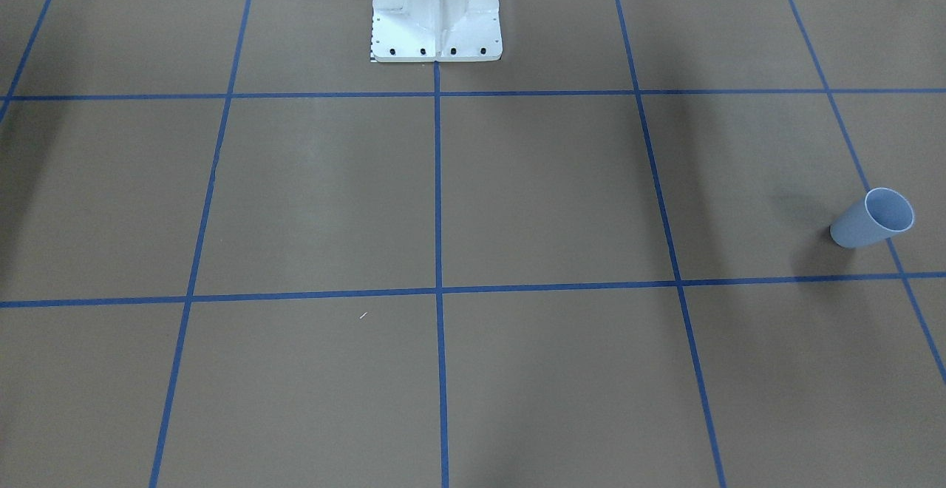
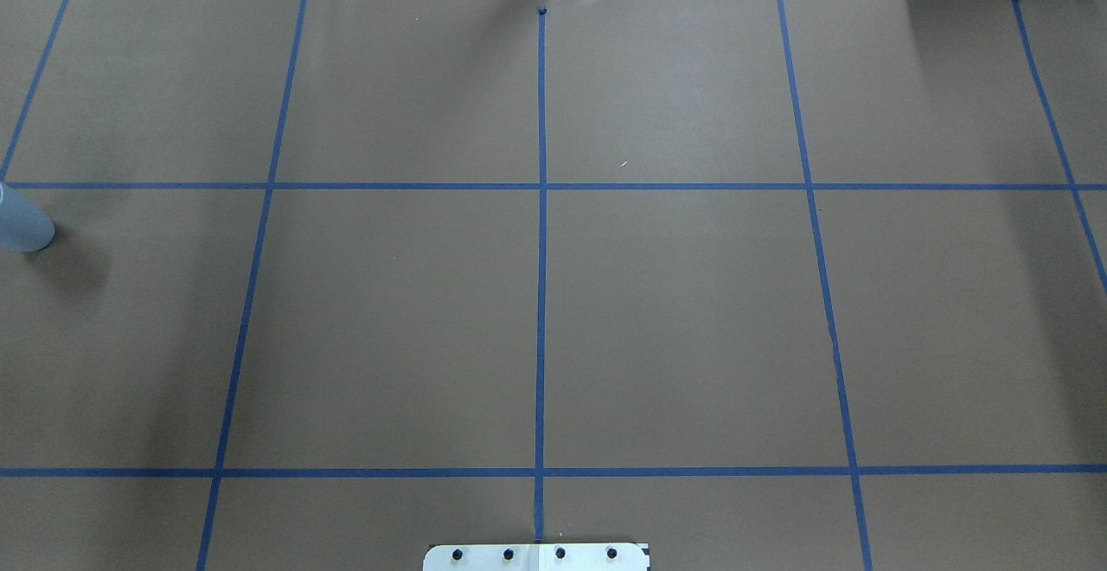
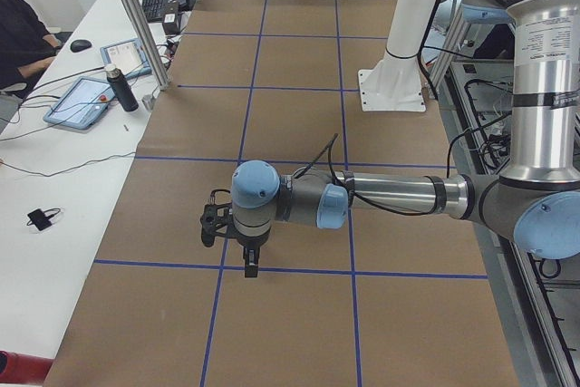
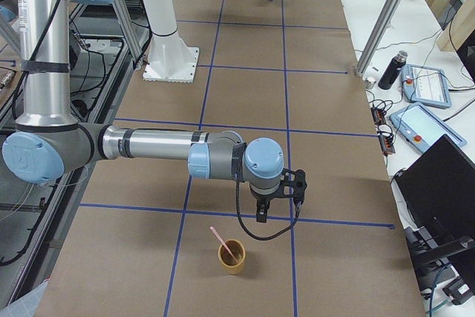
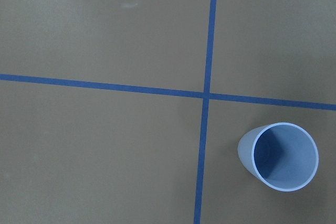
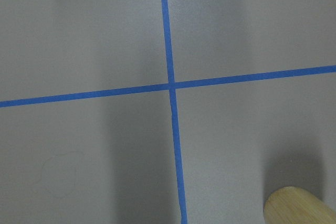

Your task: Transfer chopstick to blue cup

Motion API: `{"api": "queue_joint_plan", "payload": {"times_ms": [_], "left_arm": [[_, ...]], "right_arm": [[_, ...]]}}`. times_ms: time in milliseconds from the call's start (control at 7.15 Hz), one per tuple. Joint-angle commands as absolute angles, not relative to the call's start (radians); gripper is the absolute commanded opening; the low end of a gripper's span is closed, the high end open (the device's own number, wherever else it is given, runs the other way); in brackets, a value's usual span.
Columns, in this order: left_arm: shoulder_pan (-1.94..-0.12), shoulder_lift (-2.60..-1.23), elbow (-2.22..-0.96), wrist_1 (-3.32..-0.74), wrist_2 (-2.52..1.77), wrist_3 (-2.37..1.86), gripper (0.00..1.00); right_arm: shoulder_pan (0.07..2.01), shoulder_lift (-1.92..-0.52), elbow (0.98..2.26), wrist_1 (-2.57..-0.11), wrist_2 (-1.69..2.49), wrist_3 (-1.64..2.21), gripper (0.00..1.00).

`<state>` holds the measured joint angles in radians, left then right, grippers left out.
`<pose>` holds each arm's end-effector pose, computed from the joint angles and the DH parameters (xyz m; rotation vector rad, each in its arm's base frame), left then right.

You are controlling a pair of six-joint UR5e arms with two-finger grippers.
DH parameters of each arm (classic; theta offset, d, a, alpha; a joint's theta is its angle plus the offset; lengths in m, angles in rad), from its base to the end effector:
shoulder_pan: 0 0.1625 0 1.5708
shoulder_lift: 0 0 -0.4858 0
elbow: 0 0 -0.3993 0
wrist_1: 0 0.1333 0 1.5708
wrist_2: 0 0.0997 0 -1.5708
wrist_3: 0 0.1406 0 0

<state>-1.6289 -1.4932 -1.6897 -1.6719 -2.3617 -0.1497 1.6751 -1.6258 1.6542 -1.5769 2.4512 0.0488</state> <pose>-0.0608 -0.4713 0.7141 0.0987 0.7955 -0.1403 0.0741 -0.4689 0.7235 0.0453 -0.8801 0.1333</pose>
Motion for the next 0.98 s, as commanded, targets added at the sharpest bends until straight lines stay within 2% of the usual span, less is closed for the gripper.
{"api": "queue_joint_plan", "payload": {"times_ms": [0, 420, 839], "left_arm": [[-1.626, -1.493, -1.69, -1.674, -2.368, -0.147, 0.98], [-1.58, -1.502, -1.687, -1.713, -2.367, -0.153, 0.98], [-1.505, -1.497, -1.678, -1.741, -2.359, -0.222, 0.98]], "right_arm": [[1.674, -1.624, 1.675, -1.578, 2.439, 0.043, 1.0], [1.646, -1.551, 1.666, -1.582, 2.41, 0.044, 1.0], [1.643, -1.548, 1.671, -1.578, 2.407, 0.058, 1.0]]}}
